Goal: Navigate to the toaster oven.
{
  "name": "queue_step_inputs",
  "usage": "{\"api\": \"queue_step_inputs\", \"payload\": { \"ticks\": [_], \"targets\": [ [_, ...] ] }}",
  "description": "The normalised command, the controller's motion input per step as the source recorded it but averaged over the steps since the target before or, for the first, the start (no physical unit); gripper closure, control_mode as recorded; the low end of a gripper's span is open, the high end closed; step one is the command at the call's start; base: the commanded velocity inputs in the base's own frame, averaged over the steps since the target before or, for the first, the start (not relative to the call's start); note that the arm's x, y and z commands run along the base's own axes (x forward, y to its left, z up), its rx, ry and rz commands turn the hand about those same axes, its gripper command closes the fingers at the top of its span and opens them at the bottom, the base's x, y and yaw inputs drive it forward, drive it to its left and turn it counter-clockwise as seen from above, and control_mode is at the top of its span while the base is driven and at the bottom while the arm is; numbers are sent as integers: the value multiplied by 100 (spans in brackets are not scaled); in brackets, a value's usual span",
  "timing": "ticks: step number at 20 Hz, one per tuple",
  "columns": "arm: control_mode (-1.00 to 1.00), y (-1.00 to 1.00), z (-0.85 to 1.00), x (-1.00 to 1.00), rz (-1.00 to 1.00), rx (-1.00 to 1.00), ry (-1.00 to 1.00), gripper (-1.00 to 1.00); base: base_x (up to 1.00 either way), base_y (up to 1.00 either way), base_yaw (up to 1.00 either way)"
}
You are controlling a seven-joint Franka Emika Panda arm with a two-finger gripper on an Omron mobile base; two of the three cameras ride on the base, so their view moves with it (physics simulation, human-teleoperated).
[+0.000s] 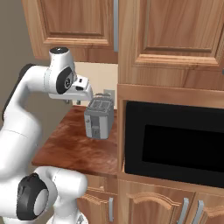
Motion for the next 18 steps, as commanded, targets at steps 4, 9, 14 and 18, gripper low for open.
{"api": "queue_step_inputs", "payload": {
  "ticks": [4,9,14,18],
  "targets": [
    [-100,-1,0,-59,0,0,-4,-100,0,0,0],
    [-100,0,-1,-100,-1,3,-11,-100,0,0,0],
    [-100,0,0,-99,-3,3,-4,-100,0,0,0],
    [-100,0,0,-72,-1,1,0,-100,0,0,0]
  ]
}}
